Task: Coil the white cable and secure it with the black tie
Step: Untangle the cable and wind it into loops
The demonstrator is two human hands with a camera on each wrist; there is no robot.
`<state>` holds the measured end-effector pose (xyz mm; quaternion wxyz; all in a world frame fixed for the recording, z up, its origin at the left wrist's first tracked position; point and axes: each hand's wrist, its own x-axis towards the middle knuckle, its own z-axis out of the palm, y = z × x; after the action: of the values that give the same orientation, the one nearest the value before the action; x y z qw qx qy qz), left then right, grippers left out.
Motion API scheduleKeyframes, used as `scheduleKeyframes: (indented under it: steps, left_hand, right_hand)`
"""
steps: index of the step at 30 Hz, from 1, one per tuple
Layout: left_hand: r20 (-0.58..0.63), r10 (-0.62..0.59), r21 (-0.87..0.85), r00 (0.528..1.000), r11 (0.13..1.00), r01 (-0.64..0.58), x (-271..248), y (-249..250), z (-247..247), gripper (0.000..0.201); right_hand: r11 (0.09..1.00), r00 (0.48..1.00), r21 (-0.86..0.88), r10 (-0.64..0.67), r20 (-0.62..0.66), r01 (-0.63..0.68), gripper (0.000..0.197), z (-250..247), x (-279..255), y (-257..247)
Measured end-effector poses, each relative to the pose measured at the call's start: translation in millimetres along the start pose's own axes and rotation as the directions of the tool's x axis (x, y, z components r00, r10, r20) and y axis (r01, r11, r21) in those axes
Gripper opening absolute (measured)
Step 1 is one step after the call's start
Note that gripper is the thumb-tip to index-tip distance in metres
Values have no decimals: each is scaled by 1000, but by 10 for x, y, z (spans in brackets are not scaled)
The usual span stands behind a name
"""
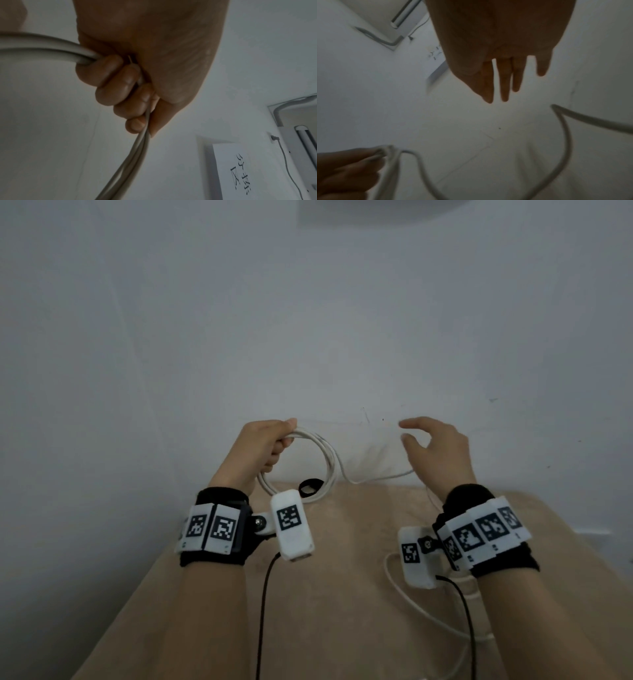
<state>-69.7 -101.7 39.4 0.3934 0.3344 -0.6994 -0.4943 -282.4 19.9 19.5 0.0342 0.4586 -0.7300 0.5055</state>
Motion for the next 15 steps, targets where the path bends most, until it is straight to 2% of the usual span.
scheduleKeyframes:
  steps: [2,5,8,10,12,15]
  left_hand:
    - [28,4,-18,1000,1000,-4,-7,18,36,39]
    - [82,20,-75,996,997,-14,-23,51,68,39]
    - [109,30,-127,994,992,-16,-27,69,72,40]
    - [102,28,-149,994,989,-12,-21,65,50,40]
    - [93,28,-164,995,986,-12,-14,53,15,40]
    - [86,28,-180,996,984,-12,-14,45,-7,40]
  right_hand:
    - [990,994,132,-65,91,53,25,73,-37,-138]
    - [928,928,372,-115,354,-27,27,211,-105,-249]
    - [902,865,420,-129,485,-101,33,274,-155,-243]
    - [909,885,403,-97,455,-107,31,239,-157,-215]
    - [903,934,423,-87,347,-73,24,191,-111,-155]
    - [840,970,536,-55,236,-83,23,123,-37,-87]
